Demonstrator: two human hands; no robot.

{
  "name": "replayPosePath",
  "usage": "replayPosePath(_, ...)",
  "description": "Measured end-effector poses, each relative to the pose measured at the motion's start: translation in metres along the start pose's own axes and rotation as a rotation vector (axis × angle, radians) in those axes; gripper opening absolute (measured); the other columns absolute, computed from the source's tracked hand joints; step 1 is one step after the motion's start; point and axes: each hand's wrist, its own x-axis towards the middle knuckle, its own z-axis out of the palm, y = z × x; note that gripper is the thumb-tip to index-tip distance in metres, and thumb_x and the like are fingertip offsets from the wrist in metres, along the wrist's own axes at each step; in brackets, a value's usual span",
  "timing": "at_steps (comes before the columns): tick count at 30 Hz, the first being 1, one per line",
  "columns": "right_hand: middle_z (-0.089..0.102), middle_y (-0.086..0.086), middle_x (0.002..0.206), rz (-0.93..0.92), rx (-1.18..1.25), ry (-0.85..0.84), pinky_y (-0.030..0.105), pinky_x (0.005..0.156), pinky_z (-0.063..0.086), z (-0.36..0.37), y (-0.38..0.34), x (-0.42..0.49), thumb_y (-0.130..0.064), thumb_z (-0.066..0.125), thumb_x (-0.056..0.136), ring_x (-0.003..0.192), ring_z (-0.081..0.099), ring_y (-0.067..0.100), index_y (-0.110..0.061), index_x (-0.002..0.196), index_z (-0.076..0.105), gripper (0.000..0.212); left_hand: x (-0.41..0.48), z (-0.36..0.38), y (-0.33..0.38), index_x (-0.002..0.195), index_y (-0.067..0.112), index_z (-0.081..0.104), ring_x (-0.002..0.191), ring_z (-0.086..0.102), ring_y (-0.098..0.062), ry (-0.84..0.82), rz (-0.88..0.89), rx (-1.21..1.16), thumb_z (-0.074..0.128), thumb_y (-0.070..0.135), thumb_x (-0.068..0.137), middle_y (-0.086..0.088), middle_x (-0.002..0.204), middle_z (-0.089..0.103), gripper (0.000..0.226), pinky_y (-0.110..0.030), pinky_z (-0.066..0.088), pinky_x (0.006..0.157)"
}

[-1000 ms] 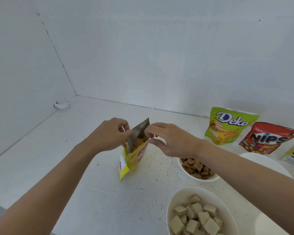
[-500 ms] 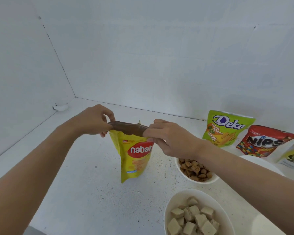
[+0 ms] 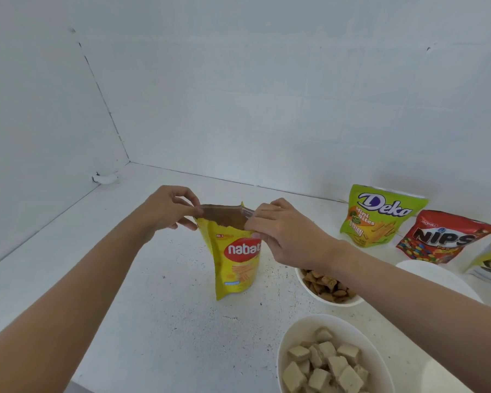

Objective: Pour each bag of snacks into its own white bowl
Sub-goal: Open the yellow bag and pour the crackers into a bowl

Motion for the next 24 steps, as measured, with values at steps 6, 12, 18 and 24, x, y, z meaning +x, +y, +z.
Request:
replayPosePath(6,0.067,-0.008,0.099,0.081,-0.047,0.021,0.037,0.096,0.038,0.0,0.002,-0.001,-0.03,0.053,0.1,0.099,0.058,0.014,-0.021,0.108,0.063,0.016,-0.004,0.009,-0.001,0.095,0.009,0.067,0.071,0.076,-0.018,-0.044,0.037,-0.003,0.073,0.021,0.093,-0.002,0.085,0.079,0.014,-0.026,0.049,0.065)
replayPosePath(12,0.064,-0.011,0.095,0.037,-0.061,-0.015,0.042,0.096,0.038,0.01,-0.005,0.005,-0.041,0.051,0.101,0.101,0.054,0.015,-0.027,0.104,0.064,0.02,-0.01,0.024,-0.01,0.092,0.011,0.069,0.061,0.07,-0.01,-0.003,0.063,-0.071,0.072,0.023,0.093,-0.003,0.081,0.077,0.013,-0.026,0.052,0.064)
replayPosePath(18,0.061,-0.012,0.09,0.015,-0.058,-0.032,0.045,0.096,0.038,0.007,-0.002,0.005,-0.031,0.053,0.101,0.097,0.055,0.013,-0.025,0.098,0.062,0.011,-0.006,0.015,-0.019,0.081,0.008,0.071,0.056,0.073,-0.02,0.238,0.099,-0.178,0.071,-0.001,0.086,-0.009,0.081,0.076,0.01,-0.025,0.048,0.057)
replayPosePath(24,0.064,-0.013,0.096,0.058,-0.093,-0.064,0.048,0.1,0.038,0.006,-0.014,0.014,-0.038,0.058,0.098,0.099,0.057,0.014,-0.027,0.106,0.058,0.014,-0.006,0.021,-0.021,0.09,0.012,0.072,0.06,0.071,-0.02,0.176,0.14,-0.24,0.07,0.01,0.092,-0.007,0.089,0.075,0.004,-0.032,0.057,0.069)
